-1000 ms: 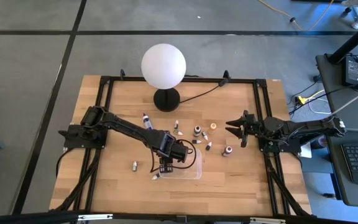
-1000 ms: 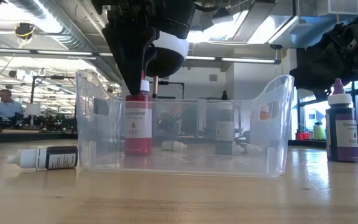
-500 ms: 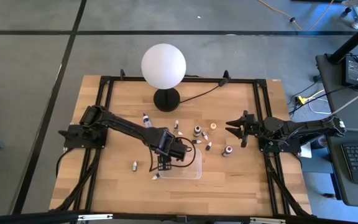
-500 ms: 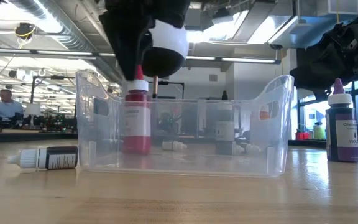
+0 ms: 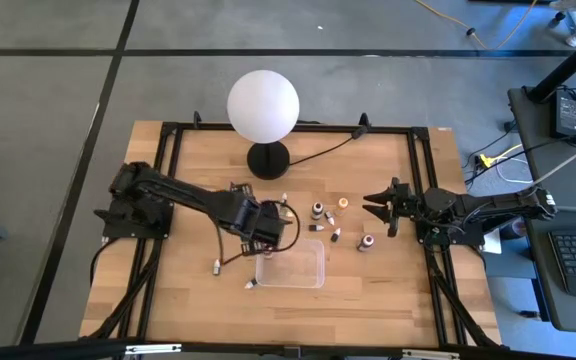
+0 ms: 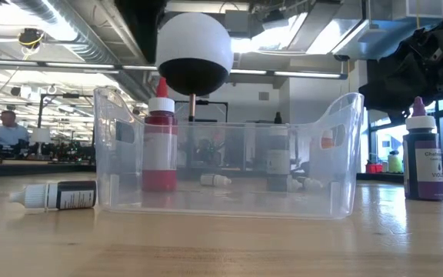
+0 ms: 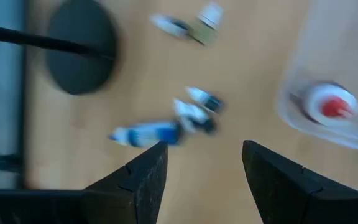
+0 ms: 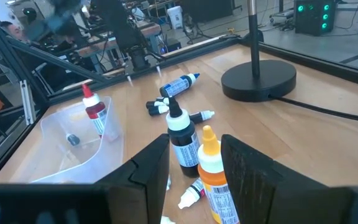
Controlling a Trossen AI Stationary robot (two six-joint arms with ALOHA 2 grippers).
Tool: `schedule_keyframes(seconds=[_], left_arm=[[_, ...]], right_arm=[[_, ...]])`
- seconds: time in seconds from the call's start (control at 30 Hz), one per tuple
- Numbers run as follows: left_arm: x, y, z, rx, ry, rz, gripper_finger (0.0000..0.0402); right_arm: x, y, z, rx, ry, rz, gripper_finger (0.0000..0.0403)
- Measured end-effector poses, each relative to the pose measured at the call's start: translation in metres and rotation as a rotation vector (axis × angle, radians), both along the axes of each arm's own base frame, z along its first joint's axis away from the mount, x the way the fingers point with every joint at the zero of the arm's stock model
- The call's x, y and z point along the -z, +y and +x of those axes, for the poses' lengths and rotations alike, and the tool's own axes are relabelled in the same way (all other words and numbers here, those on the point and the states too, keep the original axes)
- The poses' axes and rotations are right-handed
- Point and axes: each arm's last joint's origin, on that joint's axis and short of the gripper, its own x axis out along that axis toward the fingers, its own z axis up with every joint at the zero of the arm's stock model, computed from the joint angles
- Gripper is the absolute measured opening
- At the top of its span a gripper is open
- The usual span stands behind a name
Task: Pick & Place food coloring
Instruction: Put the large violet food coloring bottle into the transparent bin
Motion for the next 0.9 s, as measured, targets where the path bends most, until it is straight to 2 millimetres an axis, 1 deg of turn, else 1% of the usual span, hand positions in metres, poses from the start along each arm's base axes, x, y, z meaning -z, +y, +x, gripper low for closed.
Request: schedule_keyframes(seconds=[0.07, 0.17, 0.27, 0.33, 0.43, 0.53, 0.7, 0.8, 0.9], left_arm=[[-0.008, 0.003, -0.007, -0.024, -0.054, 0.067, 0.02], [-0.012, 0.005, -0.016, -0.072, -0.111, 0.122, 0.0201], [-0.008, 0.003, -0.026, -0.059, -0.111, 0.174, 0.0202], [-0.003, 0.003, -0.037, -0.037, -0.091, 0.215, 0.0201], [-0.001, 0.011, -0.057, -0.081, -0.136, 0.196, 0.0196], [0.0, 0.016, -0.077, -0.098, -0.258, 0.142, 0.019], [0.011, 0.024, -0.104, -0.047, -0.488, 0.043, 0.0183], [0.025, 0.031, -0.116, -0.1, -0.619, 0.043, 0.0182], [0.041, 0.037, -0.124, -0.162, -0.726, 0.068, 0.0182]], right_arm=[[0.0, 0.0, 0.0, -0.001, 0.001, 0.0, 0.0149], [0.0, 0.0, 0.0, -0.005, 0.001, 0.001, 0.0149], [0.0, 0.001, 0.0, -0.028, 0.005, 0.001, 0.0149], [0.001, 0.001, 0.0, -0.038, 0.006, 0.003, 0.0149], [0.001, 0.001, 0.0, -0.044, 0.006, 0.003, 0.0149], [0.001, 0.001, 0.0, -0.044, 0.007, 0.002, 0.0149], [0.001, 0.001, 0.0, -0.044, 0.007, 0.0, 0.0149], [0.001, 0.001, 0.0, -0.044, 0.007, 0.0, 0.0149], [0.001, 0.001, 0.0, -0.044, 0.007, -0.001, 0.0149]])
